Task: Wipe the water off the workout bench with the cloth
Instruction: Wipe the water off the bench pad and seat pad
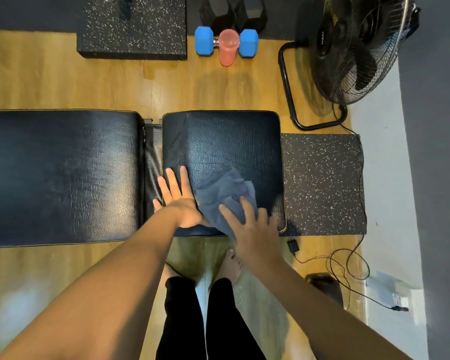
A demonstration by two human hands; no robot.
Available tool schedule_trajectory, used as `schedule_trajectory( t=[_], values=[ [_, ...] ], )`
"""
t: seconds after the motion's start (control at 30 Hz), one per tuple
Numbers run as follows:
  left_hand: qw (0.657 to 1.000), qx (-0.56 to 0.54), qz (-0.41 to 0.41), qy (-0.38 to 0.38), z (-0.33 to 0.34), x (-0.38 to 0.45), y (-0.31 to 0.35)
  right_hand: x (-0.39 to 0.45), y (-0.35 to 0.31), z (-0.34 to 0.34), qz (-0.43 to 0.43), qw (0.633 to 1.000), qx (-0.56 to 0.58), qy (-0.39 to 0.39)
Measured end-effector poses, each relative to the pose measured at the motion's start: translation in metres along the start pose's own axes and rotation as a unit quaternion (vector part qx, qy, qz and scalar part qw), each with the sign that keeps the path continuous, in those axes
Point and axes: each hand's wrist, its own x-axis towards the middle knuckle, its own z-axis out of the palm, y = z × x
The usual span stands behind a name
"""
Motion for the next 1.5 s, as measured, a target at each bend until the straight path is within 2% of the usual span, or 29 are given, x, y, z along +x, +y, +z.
schedule_trajectory(
  t=[0.1, 0.2, 0.3, 0.37, 0.47, 0.63, 0.83, 0.93, 1.03, 1.17, 1.23, 1.3, 1.37, 1.43, 1.5],
  values=[
    [1.0, 0.004, 0.006, -0.01, -0.003, -0.003, -0.001, 0.015, 0.034, -0.006, 0.007, 1.0, -0.016, 0.014],
    [1.0, 0.005, 0.009, -0.011, -0.003, -0.004, -0.001, 0.064, 0.065, -0.024, 0.121, 0.99, -0.068, -0.011],
    [1.0, 0.002, 0.013, -0.017, -0.003, -0.003, 0.0, 0.11, 0.081, -0.037, 0.244, 0.97, -0.021, 0.007],
    [1.0, 0.001, 0.011, -0.014, -0.002, -0.002, -0.001, 0.123, 0.073, -0.039, 0.278, 0.961, 0.002, 0.011],
    [1.0, -0.002, 0.013, -0.011, -0.002, -0.002, -0.002, 0.106, 0.045, -0.036, 0.232, 0.972, -0.007, 0.021],
    [0.999, -0.015, 0.002, 0.037, 0.006, 0.008, -0.003, 0.016, -0.015, -0.003, 0.012, 1.0, 0.006, -0.001],
    [1.0, -0.004, 0.023, 0.002, 0.0, 0.005, -0.008, 0.013, 0.025, -0.008, -0.028, 1.0, -0.001, 0.006],
    [0.999, 0.0, 0.034, 0.008, 0.0, 0.006, -0.01, 0.05, 0.051, -0.021, 0.098, 0.995, -0.012, 0.01],
    [0.999, -0.015, 0.046, -0.008, -0.001, 0.008, -0.013, 0.092, 0.059, -0.034, 0.255, 0.967, -0.005, 0.003],
    [0.998, -0.025, 0.049, -0.011, -0.002, 0.011, -0.012, 0.112, 0.021, -0.034, 0.327, 0.945, 0.013, 0.011],
    [0.998, -0.005, 0.055, -0.023, -0.008, 0.01, -0.016, 0.102, -0.011, -0.026, 0.308, 0.951, -0.009, 0.0],
    [0.996, 0.013, 0.071, -0.045, -0.018, 0.017, -0.029, 0.08, -0.045, -0.014, 0.239, 0.97, -0.027, -0.019],
    [0.993, -0.03, 0.096, -0.062, -0.036, 0.02, -0.045, 0.053, -0.071, -0.004, 0.151, 0.987, -0.021, -0.044],
    [0.979, -0.141, 0.148, -0.006, -0.054, 0.021, -0.06, 0.029, -0.075, 0.002, 0.076, 0.996, -0.019, -0.041],
    [0.952, -0.216, 0.182, 0.12, -0.07, 0.015, -0.076, 0.02, -0.057, 0.002, 0.028, 0.999, -0.036, -0.027]
  ],
)
